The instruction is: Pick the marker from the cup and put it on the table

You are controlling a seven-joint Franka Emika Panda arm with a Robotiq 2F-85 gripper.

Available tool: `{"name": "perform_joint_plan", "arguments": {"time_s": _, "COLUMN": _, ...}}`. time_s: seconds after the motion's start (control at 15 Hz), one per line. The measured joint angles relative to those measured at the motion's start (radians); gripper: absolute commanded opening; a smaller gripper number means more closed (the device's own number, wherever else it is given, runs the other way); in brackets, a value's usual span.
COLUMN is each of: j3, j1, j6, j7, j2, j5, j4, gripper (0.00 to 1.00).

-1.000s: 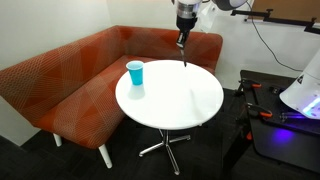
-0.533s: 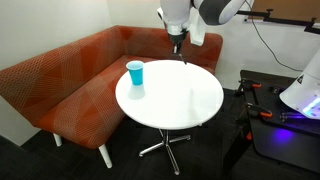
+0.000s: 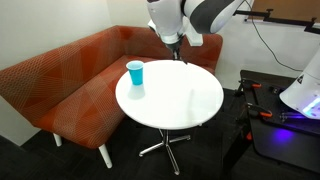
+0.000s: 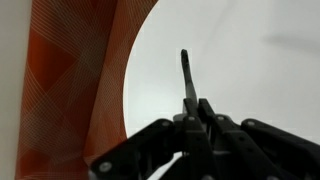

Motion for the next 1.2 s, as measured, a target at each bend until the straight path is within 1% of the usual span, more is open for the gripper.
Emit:
{"name": "perform_joint_plan", "arguments": {"time_s": 0.33, "j3": -0.002, "j1": -0.001, "j6": 0.0, "j7": -0.175, "j2": 0.048, "j5": -0.017, "j4": 0.045, "gripper": 0.02}}
{"name": "perform_joint_plan", "arguments": {"time_s": 0.67, "j3": -0.001, "j1": -0.018, "j6": 0.015, "j7": -0.43, "j2": 0.12, "j5": -0.023, "j4": 0.108, "gripper": 0.02}}
{"name": "perform_joint_plan", "arguments": {"time_s": 0.93, "j3": 0.003, "j1": -0.053, "j6": 0.111, "j7": -0.6, "j2": 0.158, "j5": 0.001, "j4": 0.14, "gripper": 0.02}}
{"name": "perform_joint_plan", "arguments": {"time_s": 1.2, "j3": 0.006, "j1": -0.08, "j6": 0.183, "j7": -0.733, "j2": 0.175, "j5": 0.069, "j4": 0.149, "gripper": 0.02}}
